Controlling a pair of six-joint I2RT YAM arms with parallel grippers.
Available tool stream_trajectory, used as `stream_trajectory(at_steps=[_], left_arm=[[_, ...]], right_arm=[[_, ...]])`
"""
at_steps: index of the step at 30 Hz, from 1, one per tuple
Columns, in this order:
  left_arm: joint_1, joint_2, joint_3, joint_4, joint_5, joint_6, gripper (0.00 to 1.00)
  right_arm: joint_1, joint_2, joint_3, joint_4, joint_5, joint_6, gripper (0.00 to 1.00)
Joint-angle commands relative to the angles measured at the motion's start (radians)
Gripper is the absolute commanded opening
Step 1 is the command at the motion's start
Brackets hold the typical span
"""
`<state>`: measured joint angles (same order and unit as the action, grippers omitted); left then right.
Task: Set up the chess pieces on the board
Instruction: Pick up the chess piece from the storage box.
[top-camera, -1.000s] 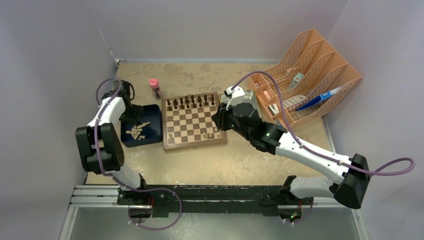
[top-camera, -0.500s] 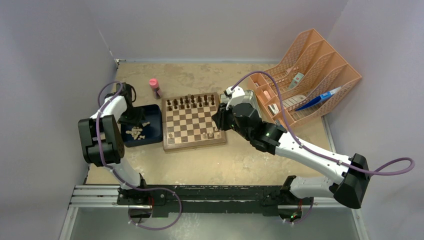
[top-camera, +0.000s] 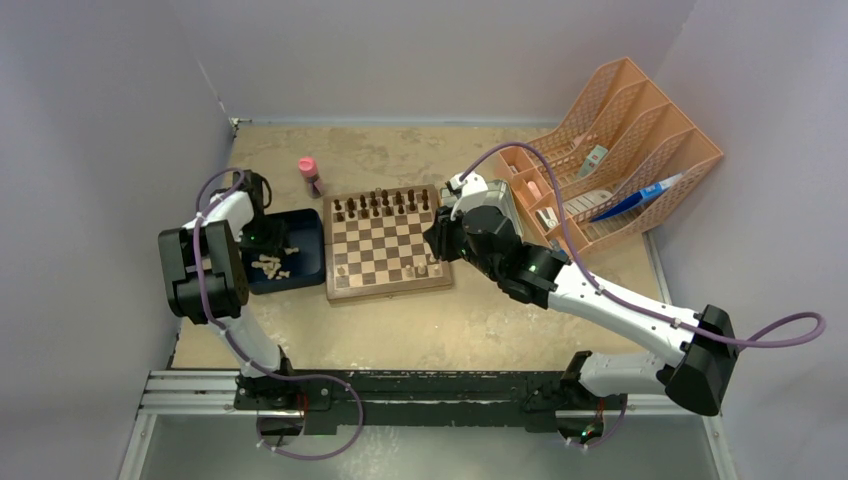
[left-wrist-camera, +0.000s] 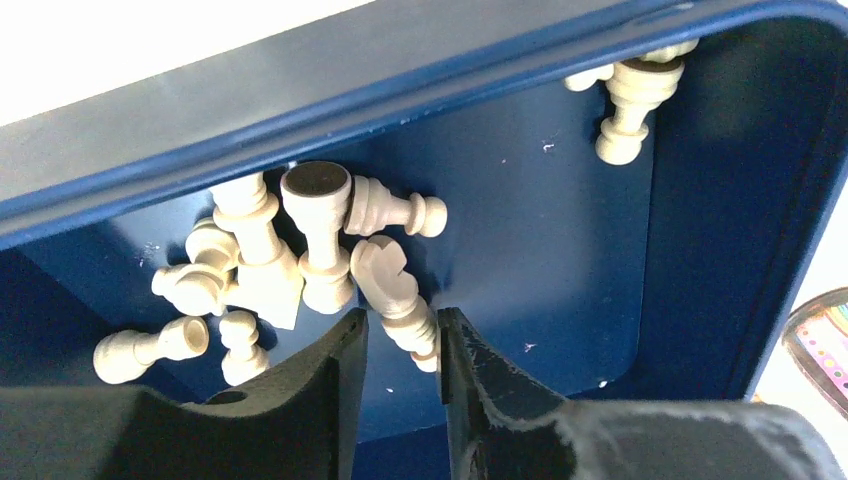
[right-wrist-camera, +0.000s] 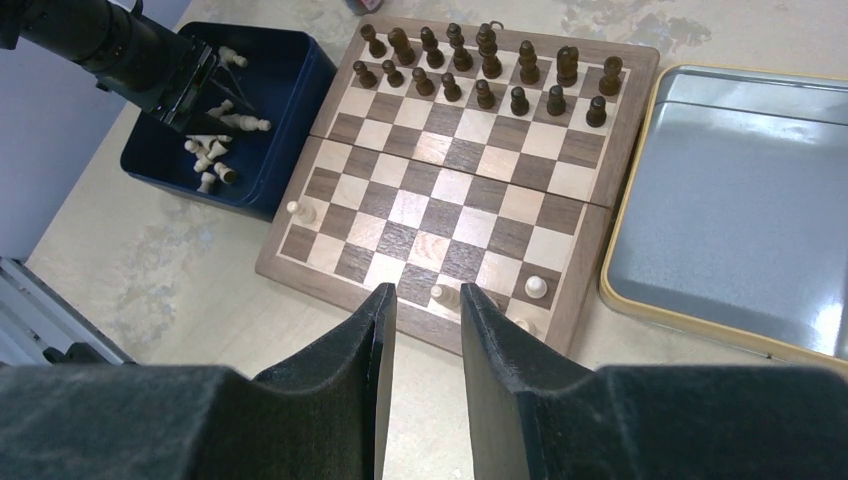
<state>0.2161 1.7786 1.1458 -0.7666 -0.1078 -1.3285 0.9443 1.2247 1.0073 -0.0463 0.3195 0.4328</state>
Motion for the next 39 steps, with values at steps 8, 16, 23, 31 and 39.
stream_trajectory(at_steps=[8, 16, 23, 31, 39], left_arm=[[0.008, -0.060, -0.028, 0.031, 0.014, -0.018, 0.15], [0.008, -0.216, -0.078, 0.035, -0.015, 0.005, 0.08], [0.008, -0.403, -0.110, 0.124, 0.001, 0.153, 0.02], [0.006, -0.674, -0.281, 0.392, 0.197, 0.432, 0.00], [-0.031, -0.794, -0.444, 0.714, 0.670, 0.574, 0.00]], right_arm=[[0.006, -0.016, 0.026, 0.023, 0.022, -0.016, 0.33], [0.007, -0.022, 0.013, 0.026, 0.013, 0.004, 0.33], [0.007, -0.030, 0.019, 0.025, -0.003, 0.022, 0.33], [0.006, -0.022, -0.005, 0.071, -0.054, 0.042, 0.33], [0.007, -0.034, 0.002, 0.200, -0.106, 0.063, 0.34]])
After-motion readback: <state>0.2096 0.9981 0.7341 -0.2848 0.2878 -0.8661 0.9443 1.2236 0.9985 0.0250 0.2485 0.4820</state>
